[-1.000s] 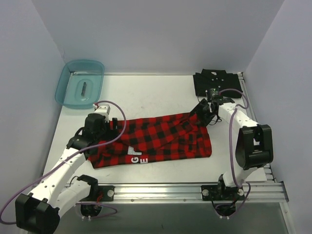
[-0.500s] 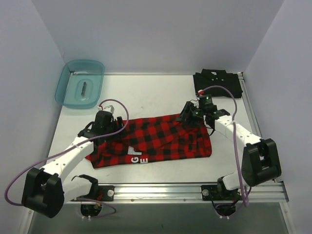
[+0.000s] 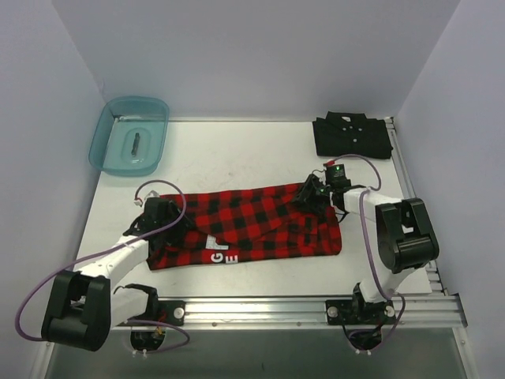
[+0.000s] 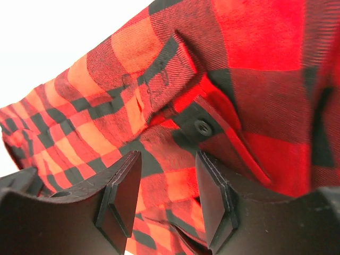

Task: Fold and stack the long sleeve shirts
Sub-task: Fold the shirt

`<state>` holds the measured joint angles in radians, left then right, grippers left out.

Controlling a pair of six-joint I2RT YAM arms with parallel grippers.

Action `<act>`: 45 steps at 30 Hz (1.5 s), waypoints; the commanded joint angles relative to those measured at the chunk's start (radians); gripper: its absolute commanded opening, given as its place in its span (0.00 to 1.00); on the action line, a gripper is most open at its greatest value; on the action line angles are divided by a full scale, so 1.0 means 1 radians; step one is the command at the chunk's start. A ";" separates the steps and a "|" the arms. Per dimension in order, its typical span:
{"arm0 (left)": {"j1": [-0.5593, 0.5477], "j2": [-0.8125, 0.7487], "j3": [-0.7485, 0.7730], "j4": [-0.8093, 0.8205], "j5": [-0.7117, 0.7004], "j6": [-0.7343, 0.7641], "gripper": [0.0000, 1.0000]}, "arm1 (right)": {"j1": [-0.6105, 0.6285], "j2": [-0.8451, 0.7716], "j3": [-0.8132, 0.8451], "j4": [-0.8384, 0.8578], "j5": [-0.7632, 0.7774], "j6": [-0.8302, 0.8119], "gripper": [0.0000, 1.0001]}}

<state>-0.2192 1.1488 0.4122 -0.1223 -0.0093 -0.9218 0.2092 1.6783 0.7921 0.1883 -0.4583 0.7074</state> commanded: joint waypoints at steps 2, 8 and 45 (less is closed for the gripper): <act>0.040 -0.058 -0.013 -0.118 -0.066 0.001 0.68 | 0.012 -0.110 0.013 -0.124 0.095 -0.083 0.46; -0.052 -0.192 0.137 -0.264 -0.136 0.011 0.72 | 0.094 -0.175 0.148 -0.257 0.156 -0.156 0.47; -0.152 1.126 1.447 -0.226 -0.112 0.592 0.68 | 0.806 -0.302 0.065 -0.696 0.402 0.135 0.49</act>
<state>-0.3794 2.2539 1.7477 -0.3748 -0.1421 -0.4480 0.9974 1.3983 0.7753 -0.4515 -0.0902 0.8448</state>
